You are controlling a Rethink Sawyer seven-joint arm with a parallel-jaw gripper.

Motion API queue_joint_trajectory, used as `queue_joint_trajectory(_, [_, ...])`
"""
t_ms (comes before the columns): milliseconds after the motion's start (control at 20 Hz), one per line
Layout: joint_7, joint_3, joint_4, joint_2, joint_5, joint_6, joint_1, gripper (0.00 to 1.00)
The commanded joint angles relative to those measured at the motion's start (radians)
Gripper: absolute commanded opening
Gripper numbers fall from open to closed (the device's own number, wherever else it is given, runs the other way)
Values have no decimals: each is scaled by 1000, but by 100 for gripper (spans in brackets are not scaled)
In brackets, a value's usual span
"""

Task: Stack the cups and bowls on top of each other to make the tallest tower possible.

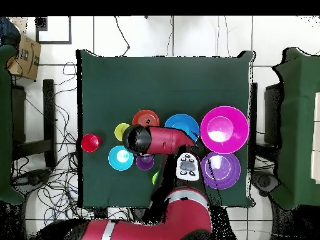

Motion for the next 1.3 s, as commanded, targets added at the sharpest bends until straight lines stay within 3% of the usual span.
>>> queue_joint_trajectory(50, [122, 85, -76, 35, 28, 14, -4, 100])
queue_joint_trajectory(750, [89, 89, -192, 102, 13, 30, -10, 100])
queue_joint_trajectory(1300, [97, 104, -159, 142, 1, -46, -38, 100])
